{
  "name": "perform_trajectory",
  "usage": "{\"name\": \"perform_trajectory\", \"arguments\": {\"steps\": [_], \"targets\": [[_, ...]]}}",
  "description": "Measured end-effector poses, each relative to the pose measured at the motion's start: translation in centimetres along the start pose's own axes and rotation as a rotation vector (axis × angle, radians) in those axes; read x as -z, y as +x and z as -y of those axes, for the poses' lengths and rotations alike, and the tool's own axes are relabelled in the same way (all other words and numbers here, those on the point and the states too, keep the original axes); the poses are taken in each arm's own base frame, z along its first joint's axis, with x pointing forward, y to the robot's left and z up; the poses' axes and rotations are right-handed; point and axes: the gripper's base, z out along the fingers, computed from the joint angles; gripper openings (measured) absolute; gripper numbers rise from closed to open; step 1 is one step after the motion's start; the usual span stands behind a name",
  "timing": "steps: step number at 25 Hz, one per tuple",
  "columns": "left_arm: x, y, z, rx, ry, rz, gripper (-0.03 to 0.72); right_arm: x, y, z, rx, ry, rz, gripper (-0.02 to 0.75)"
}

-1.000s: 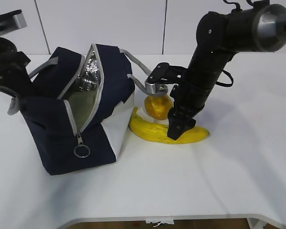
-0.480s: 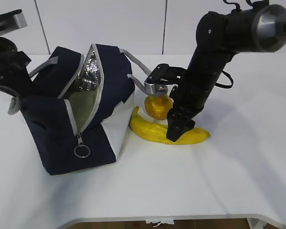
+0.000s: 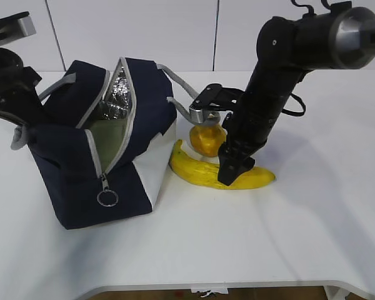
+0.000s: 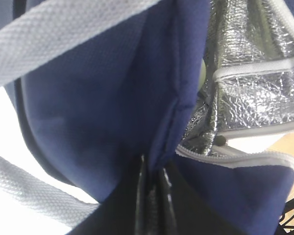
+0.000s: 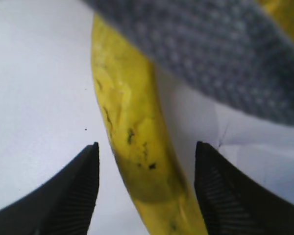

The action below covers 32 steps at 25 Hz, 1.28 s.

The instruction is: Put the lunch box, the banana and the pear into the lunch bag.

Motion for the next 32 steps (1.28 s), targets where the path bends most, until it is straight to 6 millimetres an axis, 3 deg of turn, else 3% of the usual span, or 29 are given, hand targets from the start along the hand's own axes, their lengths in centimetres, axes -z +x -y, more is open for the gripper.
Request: {"name": "perform_trajectory", "arguments": {"steps": [12, 20, 28, 32], "targets": [[0.0, 0.0, 0.0, 0.0, -0.001, 0.002, 0.007, -1.3, 0.1, 0.2, -0.029, -0.022, -0.008, 0.471], [0.0, 0.0, 0.0, 0.0, -0.002, 0.005, 0.007, -1.9, 0.3, -0.2, -0.045, -0.095, -0.039, 0.292], [0.0, -0.1, 0.0, 0.0, -0.004, 0.009, 0.007, -0.6, -0.7, -0.6, -0.067, -0.167, -0.002, 0.286], [0.0, -0.1, 0.0, 0.0, -0.004, 0.009, 0.007, -0.6, -0.8, -0.6, -0.174, -0.171, -0.01, 0.286]]}}
